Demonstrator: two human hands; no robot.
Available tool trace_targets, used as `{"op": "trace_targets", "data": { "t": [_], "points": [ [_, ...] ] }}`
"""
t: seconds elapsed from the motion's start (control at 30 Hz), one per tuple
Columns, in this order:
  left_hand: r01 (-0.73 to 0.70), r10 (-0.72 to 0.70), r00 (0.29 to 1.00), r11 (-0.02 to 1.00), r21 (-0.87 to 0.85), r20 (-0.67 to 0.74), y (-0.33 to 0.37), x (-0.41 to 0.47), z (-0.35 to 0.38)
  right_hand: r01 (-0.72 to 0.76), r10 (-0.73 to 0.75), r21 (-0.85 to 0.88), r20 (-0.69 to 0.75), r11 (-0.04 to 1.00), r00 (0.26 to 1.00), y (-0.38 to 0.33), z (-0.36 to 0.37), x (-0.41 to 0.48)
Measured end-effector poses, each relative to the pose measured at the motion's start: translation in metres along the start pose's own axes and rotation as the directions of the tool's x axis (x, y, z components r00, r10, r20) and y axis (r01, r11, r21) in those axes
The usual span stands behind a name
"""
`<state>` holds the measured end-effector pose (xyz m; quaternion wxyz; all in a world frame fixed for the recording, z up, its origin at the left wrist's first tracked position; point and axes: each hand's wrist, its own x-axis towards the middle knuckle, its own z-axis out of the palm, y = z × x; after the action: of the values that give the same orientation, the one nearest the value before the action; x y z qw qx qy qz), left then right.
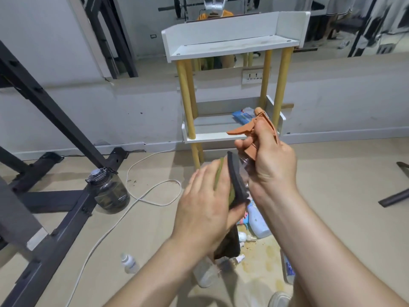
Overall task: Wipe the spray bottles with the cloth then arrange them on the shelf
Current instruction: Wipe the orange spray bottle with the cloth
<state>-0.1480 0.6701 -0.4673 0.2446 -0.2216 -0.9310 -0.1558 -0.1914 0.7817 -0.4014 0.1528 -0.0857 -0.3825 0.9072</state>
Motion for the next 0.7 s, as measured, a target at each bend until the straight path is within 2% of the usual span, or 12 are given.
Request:
{"op": "trace_targets", "data": {
  "t": [0.1, 0.13, 0.2, 0.27, 0.3, 0.33, 0.37, 0.43, 0.5, 0.6, 0.67, 0.7],
  "points": [
    [0.199, -0.174, 0.979, 0.931, -0.306, 0.109, -0.017, 0.006, -0.015, -0.024, 0.016, 0.049, 0.162, 0.999, 0.987, -0.016, -0.001, 0.003],
    [0.295, -0.228, 0.955, 0.821, -0.489, 0.192, -0.021, 0.007, -0.018, -0.04, 0.023, 0.069, 0.221, 0.997, 0.975, -0.02, -0.002, 0.005],
    [0.464, -0.256, 0.885, 0.43, -0.774, 0.388, -0.024, 0.008, -0.019, -0.105, 0.069, 0.09, 0.334, 0.99, 0.94, -0.025, -0.003, 0.007],
    [0.607, -0.225, 0.782, 0.07, -0.791, 0.581, -0.024, 0.008, -0.02, -0.171, 0.11, 0.117, 0.405, 0.978, 0.907, -0.027, -0.005, 0.007],
    [0.65, -0.194, 0.739, -0.044, -0.759, 0.645, -0.023, 0.007, -0.021, -0.191, 0.117, 0.137, 0.42, 0.972, 0.9, -0.027, -0.006, 0.008],
    [0.675, -0.157, 0.716, -0.096, -0.732, 0.68, -0.021, 0.007, -0.024, -0.201, 0.118, 0.16, 0.418, 0.966, 0.901, -0.027, -0.006, 0.008],
    [0.683, -0.131, 0.714, -0.086, -0.725, 0.688, -0.02, 0.008, -0.026, -0.204, 0.114, 0.185, 0.404, 0.961, 0.908, -0.027, -0.006, 0.008],
    [0.633, -0.142, 0.771, 0.065, -0.771, 0.621, -0.019, 0.013, -0.032, -0.2, 0.115, 0.204, 0.367, 0.958, 0.923, -0.024, -0.005, 0.005],
    [0.506, -0.14, 0.862, 0.319, -0.802, 0.488, -0.015, 0.018, -0.038, -0.172, 0.126, 0.111, 0.337, 0.979, 0.933, -0.015, -0.003, -0.005],
    [0.339, -0.124, 0.924, 0.707, -0.621, 0.362, -0.004, 0.019, -0.041, -0.069, 0.106, -0.139, 0.283, 0.988, 0.953, -0.003, -0.001, -0.02],
    [0.279, -0.163, 0.949, 0.834, -0.477, 0.271, 0.001, 0.018, -0.042, -0.069, 0.119, -0.177, 0.294, 0.982, 0.948, -0.004, -0.003, -0.021],
    [0.264, -0.176, 0.958, 0.847, -0.462, 0.225, 0.002, 0.017, -0.043, -0.083, 0.133, -0.162, 0.325, 0.983, 0.937, -0.006, -0.004, -0.02]
  ]
}}
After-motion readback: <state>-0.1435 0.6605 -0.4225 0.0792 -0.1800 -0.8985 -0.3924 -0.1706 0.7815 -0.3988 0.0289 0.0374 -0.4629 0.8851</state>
